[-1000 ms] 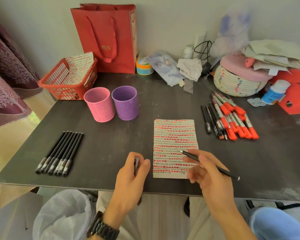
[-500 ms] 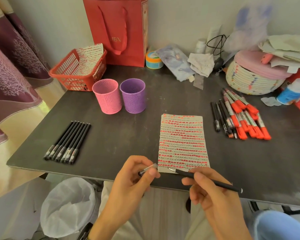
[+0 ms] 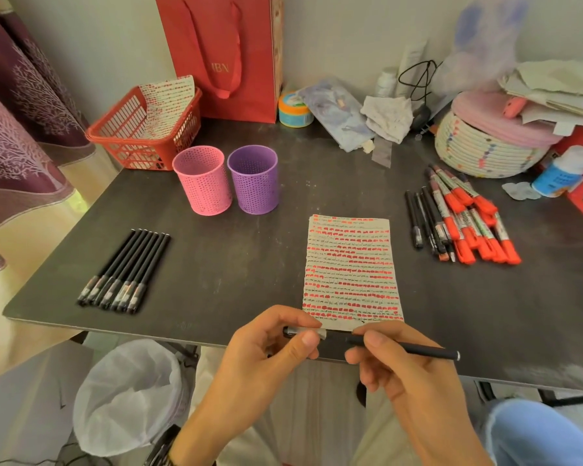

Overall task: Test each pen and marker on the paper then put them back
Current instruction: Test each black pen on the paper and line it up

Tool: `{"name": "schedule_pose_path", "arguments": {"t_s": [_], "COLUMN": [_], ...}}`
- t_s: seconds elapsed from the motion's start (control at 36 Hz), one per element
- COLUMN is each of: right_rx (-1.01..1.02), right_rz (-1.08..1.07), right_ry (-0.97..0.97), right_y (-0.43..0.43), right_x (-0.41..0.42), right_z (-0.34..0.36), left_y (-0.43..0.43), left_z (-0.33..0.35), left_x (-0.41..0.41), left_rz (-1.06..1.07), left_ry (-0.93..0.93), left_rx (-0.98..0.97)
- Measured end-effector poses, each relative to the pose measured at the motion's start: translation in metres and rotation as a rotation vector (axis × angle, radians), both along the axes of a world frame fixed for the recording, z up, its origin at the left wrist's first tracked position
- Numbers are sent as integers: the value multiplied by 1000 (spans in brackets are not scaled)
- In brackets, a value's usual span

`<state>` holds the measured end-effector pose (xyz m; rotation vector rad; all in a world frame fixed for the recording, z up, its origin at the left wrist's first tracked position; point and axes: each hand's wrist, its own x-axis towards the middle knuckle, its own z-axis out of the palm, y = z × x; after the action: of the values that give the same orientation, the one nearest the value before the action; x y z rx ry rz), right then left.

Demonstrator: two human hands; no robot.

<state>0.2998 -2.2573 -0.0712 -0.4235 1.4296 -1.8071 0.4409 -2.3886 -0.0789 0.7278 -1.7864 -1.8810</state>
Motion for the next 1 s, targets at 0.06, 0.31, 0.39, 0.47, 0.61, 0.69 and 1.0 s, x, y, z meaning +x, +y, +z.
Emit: {"name": "schedule_pose_path", "arguments": {"t_s": [0.06,0.31,0.39,0.47,0.61,0.69,1.0], "right_rx": [-4,-18,-38,-53,-24,6,134], "right_rz": [12,39,38,52,61,60,5], "right_ry": [4,17,-1,2,75,84,16], "right_y": [0,-5,-3,-1,2,3,-18], "right_x": [0,6,8,8,6,5,13], "right_z": [0,2,2,3,3,-1,-15], "left_y": [0,4,6,7,6,5,-11], "left_z": [2,9,10,10,4,-1,-8], "left_x": [-1,-7,-9,-11,-13,-12,16], "left_rz": [-19,16,35,21,-2,-19,-100], "left_ry": [7,62,87,106,99,75,-277], "left_rx": [1,23,21,29,44,27,-753]}}
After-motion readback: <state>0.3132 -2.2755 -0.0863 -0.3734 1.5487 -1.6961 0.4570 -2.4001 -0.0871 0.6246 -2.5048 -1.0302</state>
